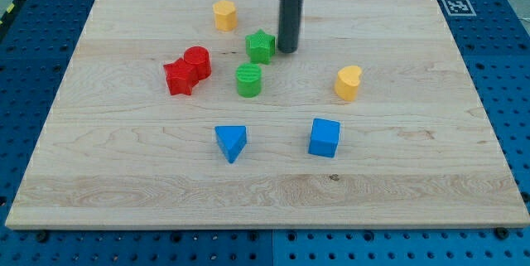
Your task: Push the green circle closer to the red star
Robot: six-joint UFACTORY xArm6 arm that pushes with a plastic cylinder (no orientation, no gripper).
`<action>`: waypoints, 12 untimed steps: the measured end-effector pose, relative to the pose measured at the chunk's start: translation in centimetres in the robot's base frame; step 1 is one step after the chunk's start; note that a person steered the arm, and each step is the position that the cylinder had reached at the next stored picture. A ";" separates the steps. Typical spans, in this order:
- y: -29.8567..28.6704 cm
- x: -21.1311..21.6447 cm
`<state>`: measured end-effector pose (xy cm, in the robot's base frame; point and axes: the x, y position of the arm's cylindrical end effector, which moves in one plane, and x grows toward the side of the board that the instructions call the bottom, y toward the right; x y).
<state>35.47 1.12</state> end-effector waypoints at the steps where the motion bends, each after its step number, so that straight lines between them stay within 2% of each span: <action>1: -3.7 0.7; 2: -5.7 1.8; 3: -4.8 2.2; 4: -1.6 2.6; 6: 0.8 7.0; 7: 0.1 7.4; 9: -4.8 7.4; 10: -4.0 7.4; 11: -0.6 7.2; 12: 0.3 5.2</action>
<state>40.62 1.38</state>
